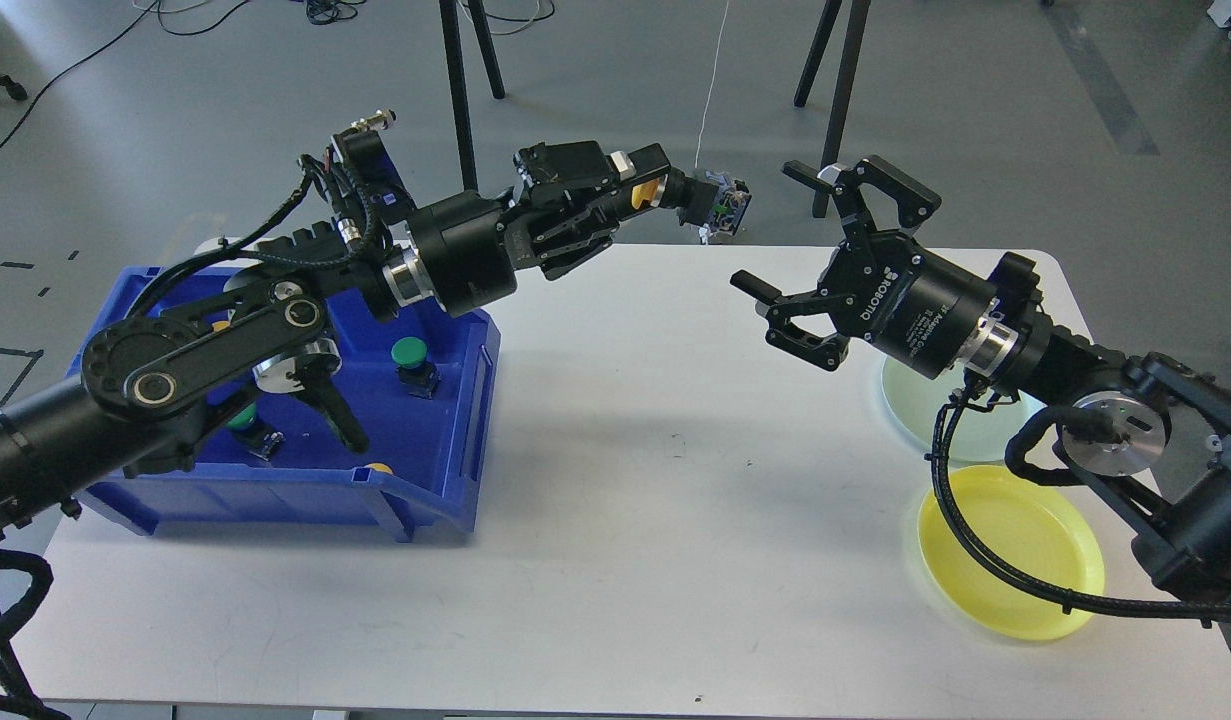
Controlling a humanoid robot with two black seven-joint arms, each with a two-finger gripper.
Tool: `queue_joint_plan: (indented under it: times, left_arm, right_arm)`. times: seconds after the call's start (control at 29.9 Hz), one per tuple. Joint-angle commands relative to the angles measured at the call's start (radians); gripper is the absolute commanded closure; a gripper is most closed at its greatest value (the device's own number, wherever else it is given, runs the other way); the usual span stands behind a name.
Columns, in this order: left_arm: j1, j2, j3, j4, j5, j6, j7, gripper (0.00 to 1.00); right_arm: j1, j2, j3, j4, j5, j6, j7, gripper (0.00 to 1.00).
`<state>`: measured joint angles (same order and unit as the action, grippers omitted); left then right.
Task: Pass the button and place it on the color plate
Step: 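Move the open right gripper toward the button held by the left gripper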
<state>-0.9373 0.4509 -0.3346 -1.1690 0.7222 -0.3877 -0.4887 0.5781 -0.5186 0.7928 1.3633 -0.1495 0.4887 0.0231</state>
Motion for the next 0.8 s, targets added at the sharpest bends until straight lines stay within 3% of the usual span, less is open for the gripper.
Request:
queue_joint_plan:
  times: [0.0, 0.3, 0.37, 0.5, 0.7, 0.77]
  left_arm:
    - [0.0, -0.001, 0.0, 0.0, -0.001, 0.001, 0.0, 0.93]
    - [0.0, 0.0, 0.0, -0.001, -0.001, 0.001, 0.0, 0.93]
    - [0.0, 0.0, 0.0, -0.001, -0.001, 0.001, 0.0, 0.93]
    - [0.0, 0.0, 0.0, -0.001, -0.001, 0.001, 0.0, 0.93]
    - [0.0, 0.0, 0.0, -0.001, -0.001, 0.001, 0.0, 0.93]
    - [0.0, 0.0, 0.0, -0.001, -0.001, 0.001, 0.0, 0.93]
  right_arm:
    - [0.052, 0.015, -0.035, -0.03, 0.007, 0.0, 0.0, 0.01]
    - [0.118, 0.045, -0.092, -0.055, 0.007, 0.0, 0.0, 0.03]
    - [0.123, 0.045, -0.093, -0.059, 0.007, 0.0, 0.0, 0.11]
    - [0.124, 0.042, -0.089, -0.064, 0.008, 0.0, 0.001, 0.4]
    - [0.124, 0.038, -0.076, -0.064, 0.01, 0.0, 0.001, 0.63]
    - [0.124, 0.041, -0.073, -0.064, 0.01, 0.0, 0.003, 0.65]
